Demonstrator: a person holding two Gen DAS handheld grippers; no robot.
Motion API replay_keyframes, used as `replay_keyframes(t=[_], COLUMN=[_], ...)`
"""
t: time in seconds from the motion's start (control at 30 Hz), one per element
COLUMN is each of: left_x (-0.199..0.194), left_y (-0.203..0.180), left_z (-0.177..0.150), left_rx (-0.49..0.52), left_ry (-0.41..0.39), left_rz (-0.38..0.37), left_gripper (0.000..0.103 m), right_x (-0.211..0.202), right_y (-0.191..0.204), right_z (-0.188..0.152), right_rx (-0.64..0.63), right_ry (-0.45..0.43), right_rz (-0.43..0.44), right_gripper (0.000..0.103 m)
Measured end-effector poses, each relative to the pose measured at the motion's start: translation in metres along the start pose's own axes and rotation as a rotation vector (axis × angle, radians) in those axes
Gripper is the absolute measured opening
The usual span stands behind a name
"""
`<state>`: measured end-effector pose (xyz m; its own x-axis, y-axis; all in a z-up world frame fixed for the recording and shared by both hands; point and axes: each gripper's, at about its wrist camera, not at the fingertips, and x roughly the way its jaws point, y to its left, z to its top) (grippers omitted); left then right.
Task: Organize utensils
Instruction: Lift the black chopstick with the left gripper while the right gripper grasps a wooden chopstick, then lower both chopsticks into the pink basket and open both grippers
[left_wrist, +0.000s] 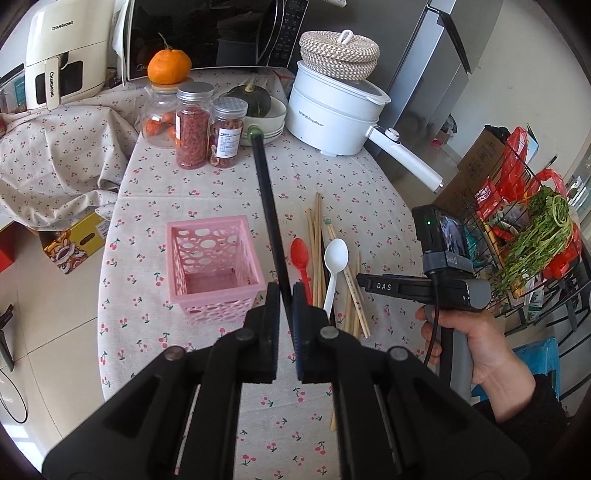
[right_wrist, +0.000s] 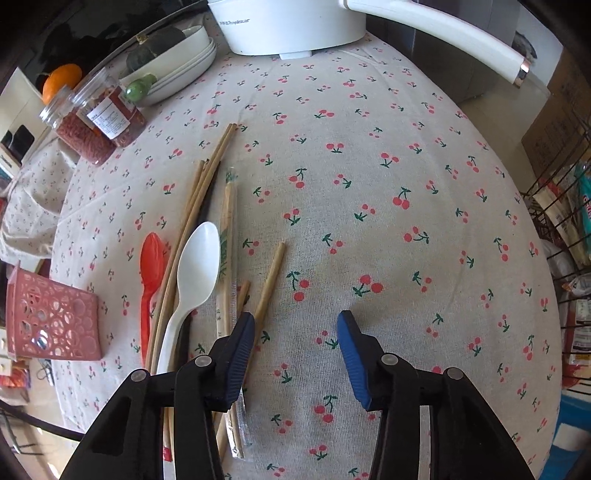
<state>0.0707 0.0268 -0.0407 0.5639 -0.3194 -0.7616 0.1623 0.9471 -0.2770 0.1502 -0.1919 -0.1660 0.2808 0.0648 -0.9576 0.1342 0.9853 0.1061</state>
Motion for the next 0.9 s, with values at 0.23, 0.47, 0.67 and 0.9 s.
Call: replay_keyframes(t=[0.23, 0.47, 0.67, 0.9], left_x=[-0.003, -0.009, -0.019, -0.027], left_y=[0.002, -0.004, -0.008, -0.01], left_z=[-0.002, -0.004, -0.003, -0.001], left_rx=[0.004, 0.02, 0.036, 0.032], left_ry=[0.001, -0.043, -0.093, -0.132], left_rz=[0.002, 0.001, 0.009, -0.001], left_gripper=[0.008, 0.006, 0.006, 0.006], right_x=[0.002, -0.002, -0.034, -0.096], right_y=[0.031, 0.016, -0.011, -0.016], right_z=[-0.014, -0.016, -0.02, -0.031], right_rx=[-0.118, -0.078, -0.026, -0.039], right_ry=[-0.001, 0.007, -0.065, -0.237], right_rz=[-0.094, 0.002, 0.103, 0.193], right_gripper=[0.031, 0.007, 0.006, 0.006])
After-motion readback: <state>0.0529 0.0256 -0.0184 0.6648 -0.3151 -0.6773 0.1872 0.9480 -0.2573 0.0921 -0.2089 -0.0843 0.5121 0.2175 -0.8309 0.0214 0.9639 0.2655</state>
